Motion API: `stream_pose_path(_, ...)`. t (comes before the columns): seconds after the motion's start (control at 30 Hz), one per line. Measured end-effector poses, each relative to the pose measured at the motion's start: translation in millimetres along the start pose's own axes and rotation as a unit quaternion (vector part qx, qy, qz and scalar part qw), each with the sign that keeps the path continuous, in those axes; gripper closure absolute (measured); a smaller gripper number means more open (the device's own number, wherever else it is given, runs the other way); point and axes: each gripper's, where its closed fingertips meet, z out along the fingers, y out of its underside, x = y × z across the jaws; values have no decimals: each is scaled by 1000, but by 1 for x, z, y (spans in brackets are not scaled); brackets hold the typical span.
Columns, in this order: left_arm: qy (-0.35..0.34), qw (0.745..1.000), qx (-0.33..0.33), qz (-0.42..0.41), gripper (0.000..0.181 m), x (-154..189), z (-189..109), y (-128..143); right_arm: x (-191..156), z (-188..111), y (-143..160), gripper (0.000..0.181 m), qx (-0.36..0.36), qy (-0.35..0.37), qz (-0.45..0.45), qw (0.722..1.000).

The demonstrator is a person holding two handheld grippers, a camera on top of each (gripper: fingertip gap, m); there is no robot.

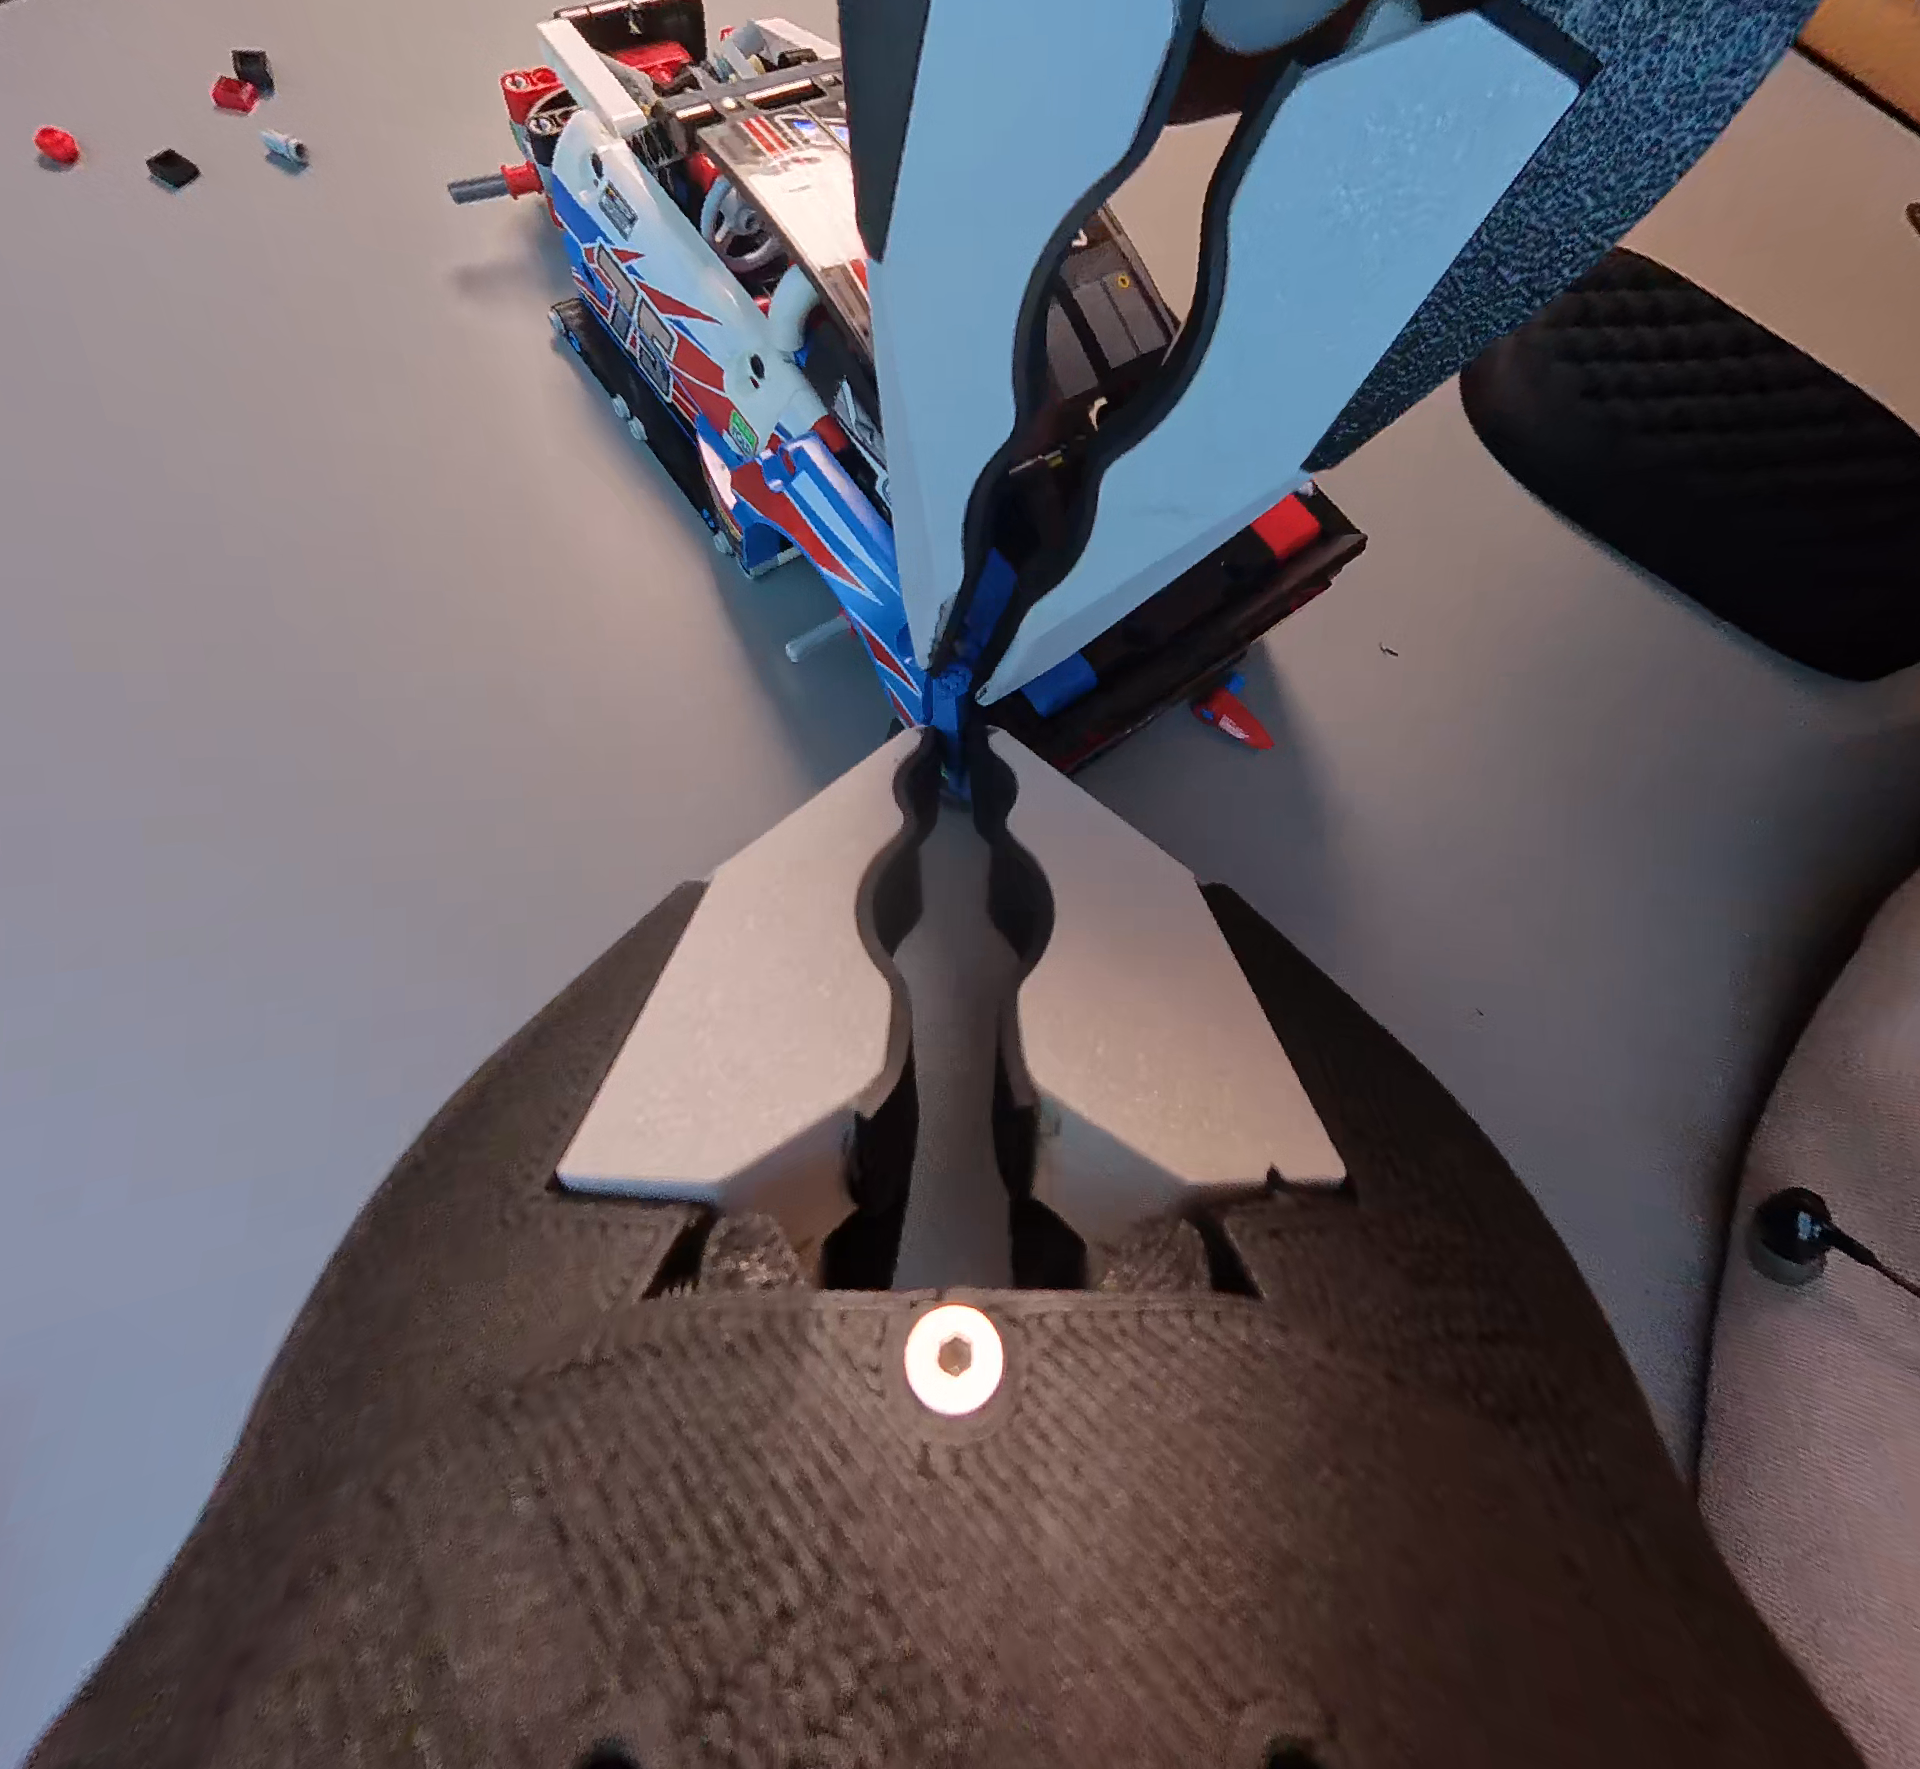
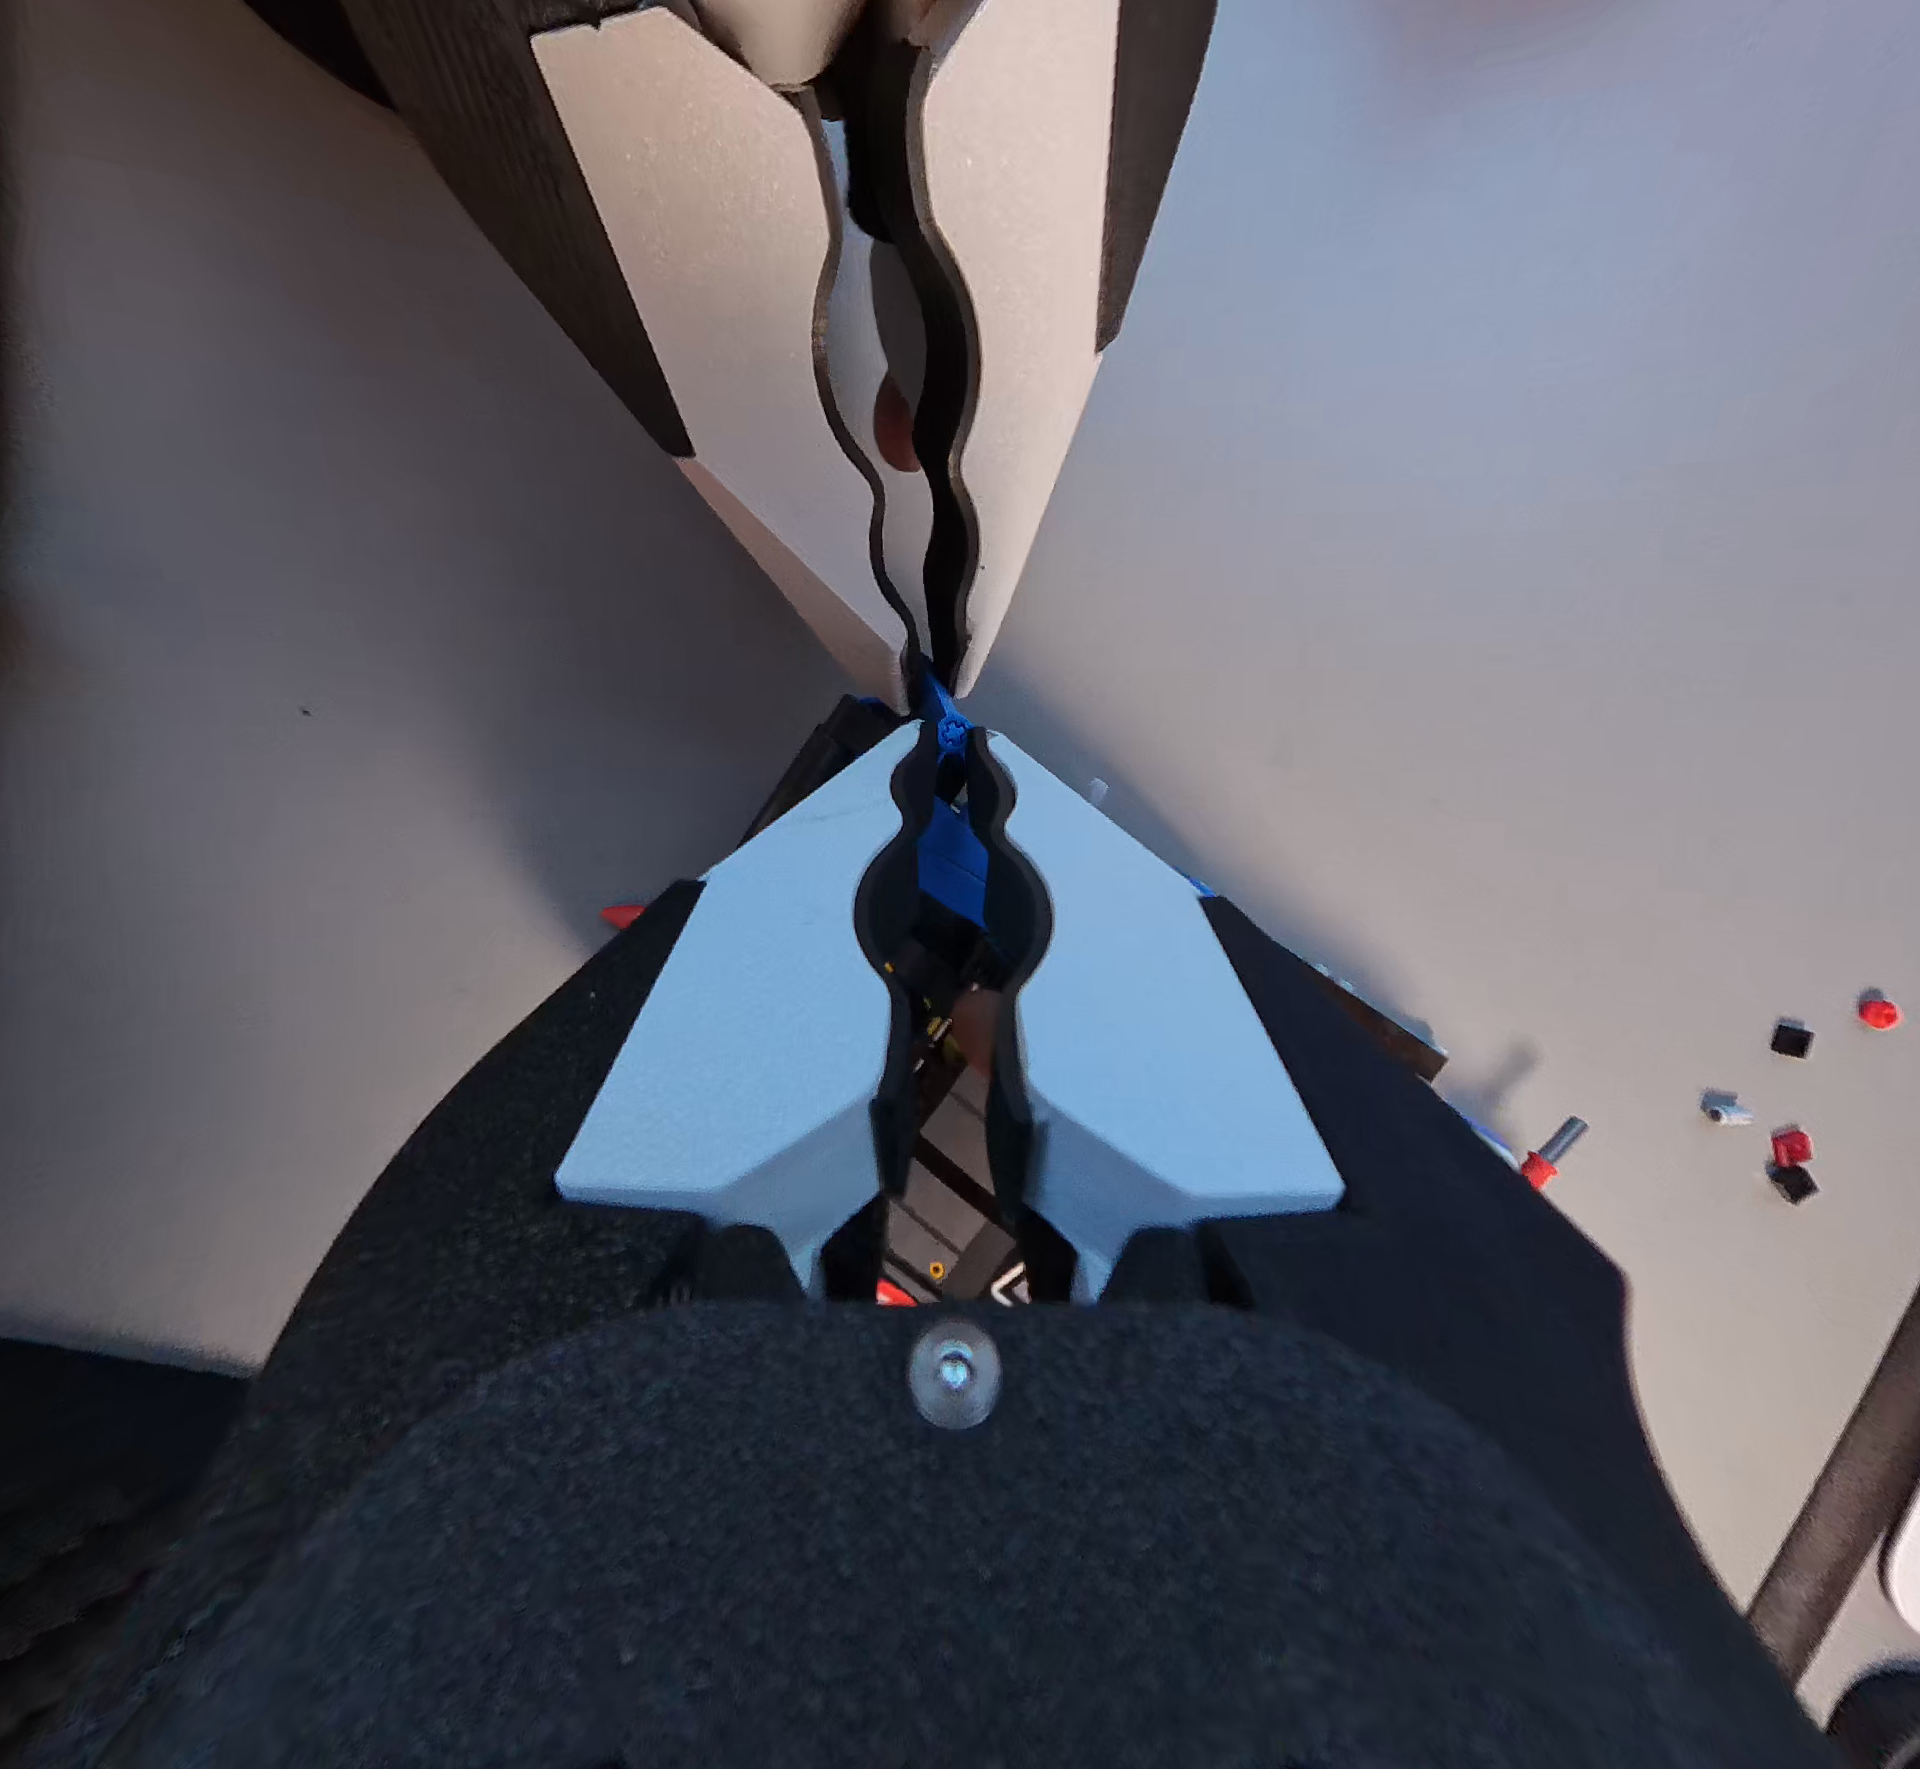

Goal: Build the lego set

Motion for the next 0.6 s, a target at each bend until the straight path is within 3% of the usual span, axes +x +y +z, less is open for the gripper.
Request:
stream_pose_path(0.33, -20, 998, -7, 65, 178, 2, 1, 5, -6, 0, -1, 178, -15, 17, -17, 1000)
stream_pose_path(0.6, -5, 999, 1, 39, 179, 1, 2, 1, -3, -1, 2, 178, -21, -2, 30, 999)
